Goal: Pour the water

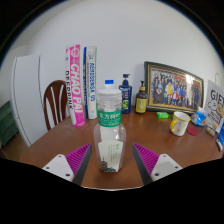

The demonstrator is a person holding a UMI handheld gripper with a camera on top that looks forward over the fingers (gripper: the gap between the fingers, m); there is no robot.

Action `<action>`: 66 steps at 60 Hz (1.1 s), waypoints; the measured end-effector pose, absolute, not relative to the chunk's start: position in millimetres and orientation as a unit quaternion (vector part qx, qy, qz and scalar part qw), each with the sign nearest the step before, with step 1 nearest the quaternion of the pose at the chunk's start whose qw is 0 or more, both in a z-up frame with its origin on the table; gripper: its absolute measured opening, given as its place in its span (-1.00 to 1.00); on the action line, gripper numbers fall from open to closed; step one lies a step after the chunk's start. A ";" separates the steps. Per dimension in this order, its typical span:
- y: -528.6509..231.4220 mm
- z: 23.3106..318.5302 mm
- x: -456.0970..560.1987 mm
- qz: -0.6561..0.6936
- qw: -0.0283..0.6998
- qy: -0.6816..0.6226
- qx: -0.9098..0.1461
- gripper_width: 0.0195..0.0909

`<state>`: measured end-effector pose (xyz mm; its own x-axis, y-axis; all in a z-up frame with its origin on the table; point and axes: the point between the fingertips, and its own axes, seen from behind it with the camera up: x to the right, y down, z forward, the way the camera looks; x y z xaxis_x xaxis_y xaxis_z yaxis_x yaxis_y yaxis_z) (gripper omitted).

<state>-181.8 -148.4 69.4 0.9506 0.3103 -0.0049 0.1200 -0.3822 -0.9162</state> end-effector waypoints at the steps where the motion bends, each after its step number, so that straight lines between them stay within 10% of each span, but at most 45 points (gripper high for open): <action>1: -145.2 68.3 -182.9 0.090 0.542 -0.132 -0.825 0.74; 11: -127.1 61.5 -193.7 0.090 0.560 -0.148 -0.810 0.02; 25: -128.1 63.6 -193.5 0.089 0.560 -0.149 -0.810 -0.30; 51: -56.3 221.4 -178.6 0.310 0.571 0.072 -0.757 -0.37; 66: 25.8 270.4 -109.5 0.568 0.446 0.333 -0.606 -0.37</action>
<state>-109.5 25.8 270.4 0.1334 0.1036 -0.9856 -0.9102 -0.3807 -0.1632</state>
